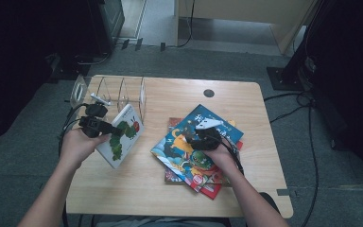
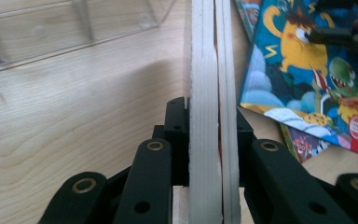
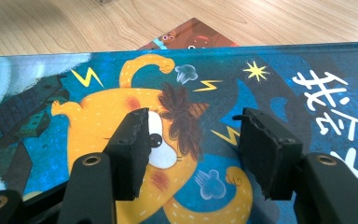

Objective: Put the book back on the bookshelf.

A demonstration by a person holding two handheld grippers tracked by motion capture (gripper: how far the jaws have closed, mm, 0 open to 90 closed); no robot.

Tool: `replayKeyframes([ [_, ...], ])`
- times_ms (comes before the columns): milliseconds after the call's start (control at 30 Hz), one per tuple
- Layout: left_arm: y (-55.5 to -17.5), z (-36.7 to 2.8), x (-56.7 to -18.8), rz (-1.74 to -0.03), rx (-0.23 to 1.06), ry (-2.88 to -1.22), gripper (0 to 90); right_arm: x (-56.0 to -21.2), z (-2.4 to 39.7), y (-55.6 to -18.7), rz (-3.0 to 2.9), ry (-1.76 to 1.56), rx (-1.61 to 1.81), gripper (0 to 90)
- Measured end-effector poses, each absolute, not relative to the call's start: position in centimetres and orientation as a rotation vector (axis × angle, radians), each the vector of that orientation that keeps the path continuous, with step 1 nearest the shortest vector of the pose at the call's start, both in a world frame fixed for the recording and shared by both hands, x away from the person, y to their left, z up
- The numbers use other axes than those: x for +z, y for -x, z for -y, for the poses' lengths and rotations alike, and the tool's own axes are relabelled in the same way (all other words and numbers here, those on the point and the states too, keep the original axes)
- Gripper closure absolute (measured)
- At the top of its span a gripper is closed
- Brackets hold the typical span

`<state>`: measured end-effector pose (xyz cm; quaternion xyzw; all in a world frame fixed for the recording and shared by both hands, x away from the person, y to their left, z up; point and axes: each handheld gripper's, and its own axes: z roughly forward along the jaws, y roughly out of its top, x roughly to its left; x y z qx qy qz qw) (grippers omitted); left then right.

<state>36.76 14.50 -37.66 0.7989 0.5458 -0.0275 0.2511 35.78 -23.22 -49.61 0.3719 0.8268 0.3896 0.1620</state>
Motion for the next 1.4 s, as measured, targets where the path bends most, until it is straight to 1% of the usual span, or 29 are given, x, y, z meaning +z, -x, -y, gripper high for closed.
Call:
replayKeyframes([
  [233, -38.1, -14.4, -38.0, -1.584, -0.053, -2.081, 77.3, -49.6, 23.2, -35.8, -2.360, -1.058, 1.112, 43.5],
  [367, -39.2, -14.0, -38.2, -1.633, -0.072, -2.026, 77.3, -49.6, 23.2, -35.8, -2.359, -1.058, 1.112, 43.5],
  [633, -41.2, -12.9, -38.1, -1.687, 0.011, -2.018, 77.4, -49.6, 23.2, -35.6, -2.356, -1.065, 1.108, 45.6],
  [767, -42.4, -12.0, -37.9, -1.709, 0.024, -2.021, 77.4, -49.6, 23.2, -35.4, -2.352, -1.066, 1.108, 46.7],
  [933, -44.1, -11.4, -37.8, -1.754, 0.044, -1.958, 77.3, -49.6, 23.1, -35.2, -2.344, -1.072, 1.106, 47.0],
  [1167, -45.8, -10.4, -38.0, -1.809, 0.061, -1.937, 77.2, -49.6, 23.1, -35.0, -2.342, -1.079, 1.104, 47.4],
  [1400, -47.3, -9.1, -38.1, -1.845, 0.107, -1.955, 77.1, -49.6, 23.1, -34.7, -2.333, -1.075, 1.101, 48.0],
])
